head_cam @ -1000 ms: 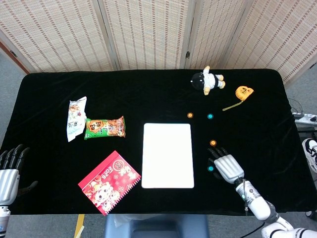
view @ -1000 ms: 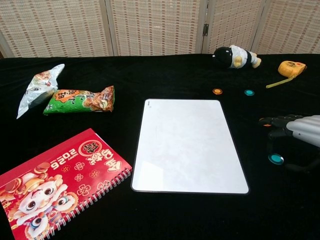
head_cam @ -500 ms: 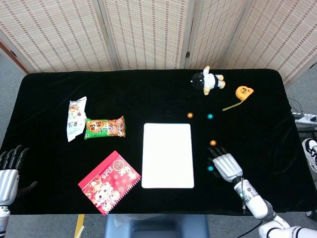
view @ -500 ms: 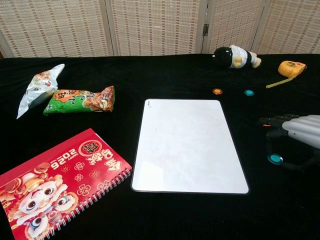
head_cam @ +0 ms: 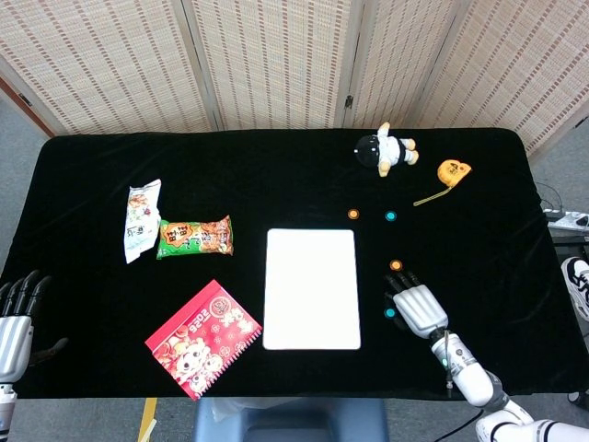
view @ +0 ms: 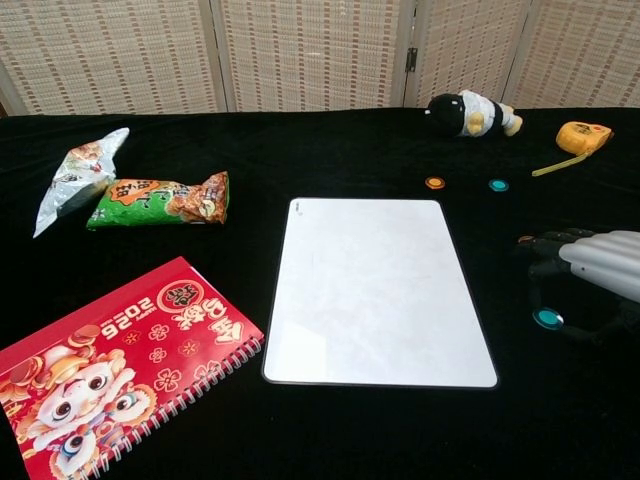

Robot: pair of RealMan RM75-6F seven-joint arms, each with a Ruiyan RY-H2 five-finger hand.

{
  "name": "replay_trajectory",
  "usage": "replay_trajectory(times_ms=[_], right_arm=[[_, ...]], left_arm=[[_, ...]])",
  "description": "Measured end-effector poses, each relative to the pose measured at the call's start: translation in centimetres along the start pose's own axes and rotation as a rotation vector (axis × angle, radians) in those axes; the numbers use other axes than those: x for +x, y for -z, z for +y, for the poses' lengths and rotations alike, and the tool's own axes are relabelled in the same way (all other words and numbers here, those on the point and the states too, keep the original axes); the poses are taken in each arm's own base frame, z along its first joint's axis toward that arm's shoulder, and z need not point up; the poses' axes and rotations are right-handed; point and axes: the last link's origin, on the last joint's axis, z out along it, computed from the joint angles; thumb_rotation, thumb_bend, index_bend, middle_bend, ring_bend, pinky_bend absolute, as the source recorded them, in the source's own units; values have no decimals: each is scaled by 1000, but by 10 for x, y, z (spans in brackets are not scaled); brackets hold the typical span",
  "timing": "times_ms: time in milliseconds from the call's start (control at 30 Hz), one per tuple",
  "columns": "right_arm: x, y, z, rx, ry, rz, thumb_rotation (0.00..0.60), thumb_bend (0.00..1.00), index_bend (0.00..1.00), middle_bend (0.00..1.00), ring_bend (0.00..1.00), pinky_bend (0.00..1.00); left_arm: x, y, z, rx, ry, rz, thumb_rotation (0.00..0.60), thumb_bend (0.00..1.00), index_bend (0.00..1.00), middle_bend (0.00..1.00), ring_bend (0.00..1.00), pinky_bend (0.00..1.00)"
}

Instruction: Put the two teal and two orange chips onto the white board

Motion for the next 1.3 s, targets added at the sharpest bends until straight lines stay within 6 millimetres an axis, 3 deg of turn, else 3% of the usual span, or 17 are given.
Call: replay_trajectory(times_ms=[233, 433, 667, 967, 1033, 1100, 1200, 1300], right_arm=[[12, 4, -1, 10, -9, 33, 600, 292, 506, 91, 13, 8], [37, 1, -17, 77, -19, 72, 600, 292, 505, 92, 7, 8], [67, -31, -66, 221, 29, 95, 600, 291, 505, 92, 6, 8], [64, -62, -123, 316, 98, 49, 600, 291, 496, 82, 17, 8], [62, -66, -131, 326, 110, 41, 600, 291, 435, 74, 34, 4], [60, -69, -140, 340, 130, 38, 600, 292, 276, 59, 50, 0], [58, -70, -146, 349, 133, 40, 600, 291, 117, 46, 64, 0], [62, -70, -142, 332, 119, 58, 600, 292, 79, 41, 69, 0]], left_arm=[[1, 0, -1, 1, 2, 3, 600, 98, 0, 0, 0, 0], [3, 0, -1, 1, 0, 14, 600, 99, 0, 0, 0, 0], [7, -1, 3, -14, -3, 17, 600, 98, 0, 0, 0, 0], [8, 0, 3, -13, -7, 16, 600, 98, 0, 0, 0, 0], [8, 1, 2, -11, -8, 16, 600, 99, 0, 0, 0, 0], [8, 1, 1, -7, -7, 17, 600, 99, 0, 0, 0, 0], [7, 2, 1, -5, -5, 16, 600, 98, 0, 0, 0, 0], [7, 1, 1, -8, -4, 17, 600, 99, 0, 0, 0, 0]])
